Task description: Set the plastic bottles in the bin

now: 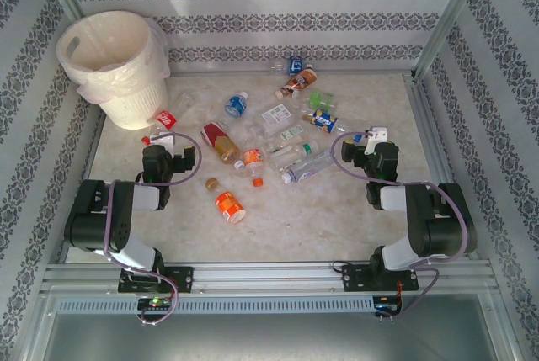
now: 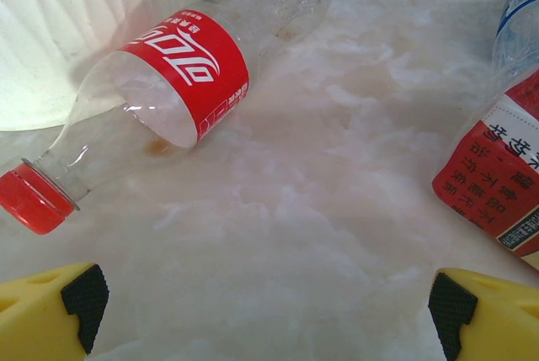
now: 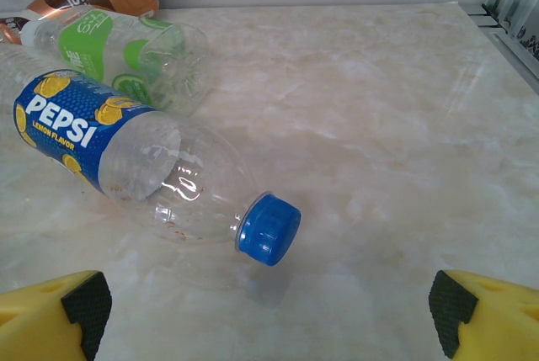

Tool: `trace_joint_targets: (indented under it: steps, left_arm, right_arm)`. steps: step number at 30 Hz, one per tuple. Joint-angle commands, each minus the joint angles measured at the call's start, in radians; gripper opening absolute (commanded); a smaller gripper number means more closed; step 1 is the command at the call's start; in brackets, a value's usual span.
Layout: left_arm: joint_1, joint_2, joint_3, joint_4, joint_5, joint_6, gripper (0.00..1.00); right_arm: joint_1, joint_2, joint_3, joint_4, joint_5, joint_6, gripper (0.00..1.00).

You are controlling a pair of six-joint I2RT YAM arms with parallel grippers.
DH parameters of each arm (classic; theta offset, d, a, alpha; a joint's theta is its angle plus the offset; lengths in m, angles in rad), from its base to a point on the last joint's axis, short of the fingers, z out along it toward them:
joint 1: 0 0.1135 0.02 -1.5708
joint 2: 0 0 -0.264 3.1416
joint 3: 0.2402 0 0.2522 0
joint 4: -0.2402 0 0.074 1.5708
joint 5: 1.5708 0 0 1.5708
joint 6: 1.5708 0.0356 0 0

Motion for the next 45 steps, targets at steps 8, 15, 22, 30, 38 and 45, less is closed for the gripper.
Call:
trace_joint_targets:
  steps: [8,15,22,30,38,45]
  left_arm:
    - [-0.017,-0.242,0.097,-0.320,-0.086,-0.064,1.00]
    - [-0.085,-0.408,0.275,-0.811,-0.263,-0.443,1.00]
    - [-0.283,-0.456,0.427,-1.421,-0.224,-0.959,1.00]
    - [-0.595,-0.332,0.444,-1.528,-0.126,-1.038,1.00]
    - [-0.626,-0.163,0.437,-1.450,-0.031,-0.911,1.00]
    - [-0.628,-0.061,0.426,-1.362,0.036,-0.824,0.97]
  right_arm:
    - [0.039,-0.165,0.075,-0.202,0.053,-0.028,0.98]
    - [0.062,-0.306,0.182,-0.527,0.131,0.207,0.98]
    - [0.071,-0.372,0.183,-0.653,0.068,0.440,0.98]
    - [0.077,-0.343,0.224,-0.701,0.019,0.476,0.98]
    - [0.088,-0.334,0.244,-0.706,0.028,0.471,0.98]
    - [0.096,-0.337,0.257,-0.722,0.047,0.459,0.98]
